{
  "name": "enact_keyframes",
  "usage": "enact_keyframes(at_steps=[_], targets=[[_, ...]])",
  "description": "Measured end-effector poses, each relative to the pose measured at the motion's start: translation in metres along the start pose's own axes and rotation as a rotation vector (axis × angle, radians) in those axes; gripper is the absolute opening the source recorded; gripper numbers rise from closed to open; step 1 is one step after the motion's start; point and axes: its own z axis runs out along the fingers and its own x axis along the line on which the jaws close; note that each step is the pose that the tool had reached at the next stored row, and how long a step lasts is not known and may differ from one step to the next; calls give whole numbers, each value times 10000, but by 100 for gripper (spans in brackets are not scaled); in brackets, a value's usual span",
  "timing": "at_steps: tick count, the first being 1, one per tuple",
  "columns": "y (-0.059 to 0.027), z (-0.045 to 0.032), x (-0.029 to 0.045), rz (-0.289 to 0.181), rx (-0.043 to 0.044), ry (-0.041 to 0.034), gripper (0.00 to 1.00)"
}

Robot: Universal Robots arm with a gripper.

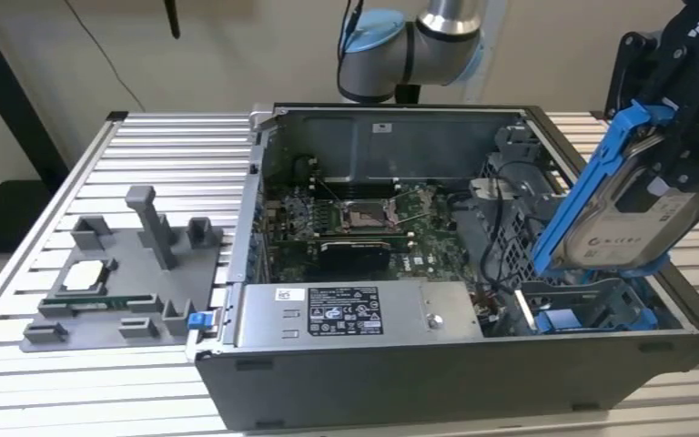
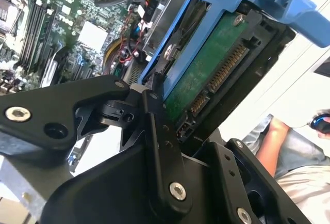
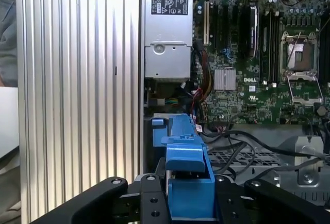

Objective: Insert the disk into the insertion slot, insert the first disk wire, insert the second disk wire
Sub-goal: 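Insert the disk into the insertion slot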

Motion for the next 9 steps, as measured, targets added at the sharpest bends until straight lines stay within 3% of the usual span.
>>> enact_keyframes(at_steps=[9], targets=[[-2, 56, 9, 0, 0, 0, 0]])
